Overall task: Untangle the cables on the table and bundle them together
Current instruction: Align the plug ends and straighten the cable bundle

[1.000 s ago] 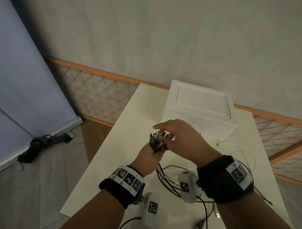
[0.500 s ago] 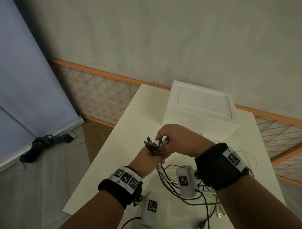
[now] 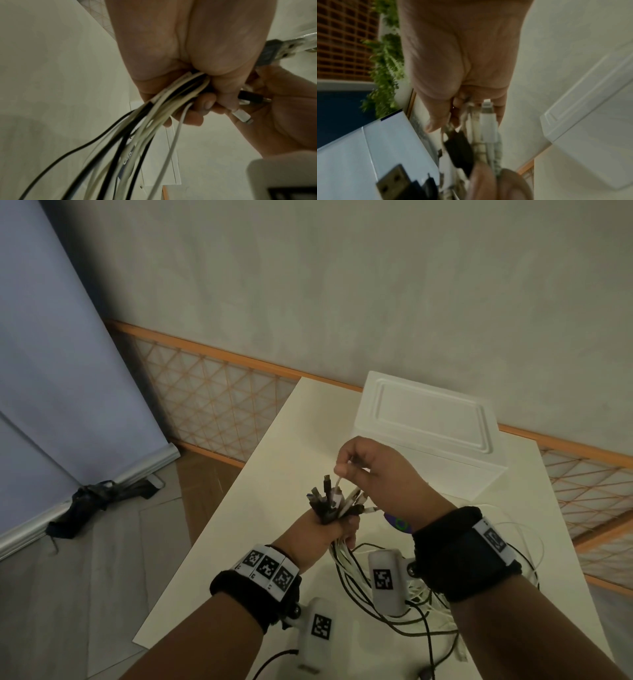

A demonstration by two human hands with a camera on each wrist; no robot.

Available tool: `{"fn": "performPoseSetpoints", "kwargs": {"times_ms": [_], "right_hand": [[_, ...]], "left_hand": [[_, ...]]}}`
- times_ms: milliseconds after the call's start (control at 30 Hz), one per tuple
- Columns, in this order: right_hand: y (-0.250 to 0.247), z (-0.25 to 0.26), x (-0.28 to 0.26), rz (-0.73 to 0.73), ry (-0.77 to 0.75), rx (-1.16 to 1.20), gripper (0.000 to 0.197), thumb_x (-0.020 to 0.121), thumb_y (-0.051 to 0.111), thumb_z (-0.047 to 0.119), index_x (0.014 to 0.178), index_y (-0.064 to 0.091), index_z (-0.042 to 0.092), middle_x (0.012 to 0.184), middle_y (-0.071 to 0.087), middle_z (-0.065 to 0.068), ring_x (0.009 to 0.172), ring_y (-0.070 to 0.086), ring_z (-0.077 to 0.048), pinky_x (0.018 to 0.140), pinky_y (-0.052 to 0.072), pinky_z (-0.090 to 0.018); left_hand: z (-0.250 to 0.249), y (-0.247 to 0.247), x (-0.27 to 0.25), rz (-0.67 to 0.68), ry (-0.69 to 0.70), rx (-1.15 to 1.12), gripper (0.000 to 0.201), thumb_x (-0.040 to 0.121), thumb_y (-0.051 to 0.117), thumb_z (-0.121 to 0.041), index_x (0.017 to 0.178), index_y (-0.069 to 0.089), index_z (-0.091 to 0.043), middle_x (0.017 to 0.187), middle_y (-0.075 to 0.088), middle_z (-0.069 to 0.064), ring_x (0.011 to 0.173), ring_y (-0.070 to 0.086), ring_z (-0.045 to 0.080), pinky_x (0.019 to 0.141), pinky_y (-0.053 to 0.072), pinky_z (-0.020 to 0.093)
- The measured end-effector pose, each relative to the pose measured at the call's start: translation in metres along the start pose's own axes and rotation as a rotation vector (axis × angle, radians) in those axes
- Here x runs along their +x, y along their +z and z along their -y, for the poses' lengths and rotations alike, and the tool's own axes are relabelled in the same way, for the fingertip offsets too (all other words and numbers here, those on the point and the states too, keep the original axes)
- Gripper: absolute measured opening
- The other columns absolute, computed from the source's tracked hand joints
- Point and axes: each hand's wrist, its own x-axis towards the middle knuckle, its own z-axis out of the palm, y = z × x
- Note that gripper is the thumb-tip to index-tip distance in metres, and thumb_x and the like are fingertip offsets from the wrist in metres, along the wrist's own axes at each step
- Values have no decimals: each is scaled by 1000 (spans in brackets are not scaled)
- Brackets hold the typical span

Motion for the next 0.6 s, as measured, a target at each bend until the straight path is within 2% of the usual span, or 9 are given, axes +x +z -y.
{"fn": "performPoseSetpoints", "kwargs": {"times_ms": [100, 200, 267, 333, 367, 433, 500, 533, 600], "right_hand": [[2, 0, -1, 41, -78, 15, 21, 96, 51, 28, 103, 67, 16, 103, 65, 12, 99, 56, 1, 85, 42, -13], [14, 8, -2, 67, -149, -22, 25, 94, 54, 31, 105, 71, 16, 103, 67, 13, 100, 57, 3, 89, 39, -9], [25, 12, -2, 137, -255, -167, 28, 93, 53, 34, 99, 73, 15, 100, 72, 6, 103, 61, -5, 102, 36, -20], [32, 11, 0, 204, -354, -397, 34, 93, 50, 37, 90, 74, 12, 93, 74, 2, 104, 64, -13, 114, 22, -33], [30, 10, 1, 230, -366, -457, 37, 95, 49, 39, 88, 74, 12, 91, 74, 2, 104, 65, -14, 117, 17, -37], [23, 11, 4, 248, -353, -480, 47, 93, 45, 52, 92, 74, 15, 96, 74, 4, 114, 60, -11, 119, 11, -41], [17, 10, 7, 184, -304, -414, 52, 89, 42, 61, 105, 72, 21, 116, 68, 7, 129, 46, -6, 118, 7, -39], [15, 11, 7, 173, -256, -375, 48, 90, 45, 58, 111, 69, 23, 124, 64, 8, 131, 43, -5, 118, 8, -38], [22, 13, 4, 256, -189, -381, 40, 94, 47, 50, 115, 67, 23, 124, 64, 8, 123, 50, -6, 118, 15, -40]], "left_hand": [[1, 2, 3, 3, -21, 21, 9, 73, 70, -34, 77, 66, -27, 68, 57, 0, 68, 54, 21, 75, 43, 40], [-3, 4, 8, -20, -30, 93, 20, 67, 76, -17, 81, 64, -10, 68, 61, 5, 66, 58, 19, 68, 48, 37], [-2, 2, 10, -70, -32, 129, 24, 66, 73, -12, 85, 60, -19, 70, 66, -6, 66, 64, 6, 68, 55, 30], [1, 0, 14, -169, -45, 99, 36, 83, 64, -1, 82, 44, -31, 73, 59, -18, 56, 57, -15, 59, 49, 8], [-1, 1, 13, -194, -50, 116, 38, 90, 55, 6, 78, 43, -28, 70, 58, -18, 49, 54, -17, 55, 46, 5], [-1, 3, 19, -199, -72, 224, 34, 92, 50, 7, 67, 52, -16, 57, 59, -8, 46, 56, -4, 56, 47, 15], [-9, 7, 17, -178, -13, 234, 26, 86, 57, 5, 67, 58, -13, 58, 61, -1, 50, 57, 4, 54, 46, 22], [-11, 7, 17, -168, 13, 235, 26, 84, 56, 5, 66, 58, -13, 59, 60, -1, 51, 55, 5, 53, 44, 20], [-11, 5, 17, -150, 11, 247, 25, 84, 54, -3, 61, 55, -13, 59, 56, 0, 55, 54, 8, 56, 43, 23]]}}
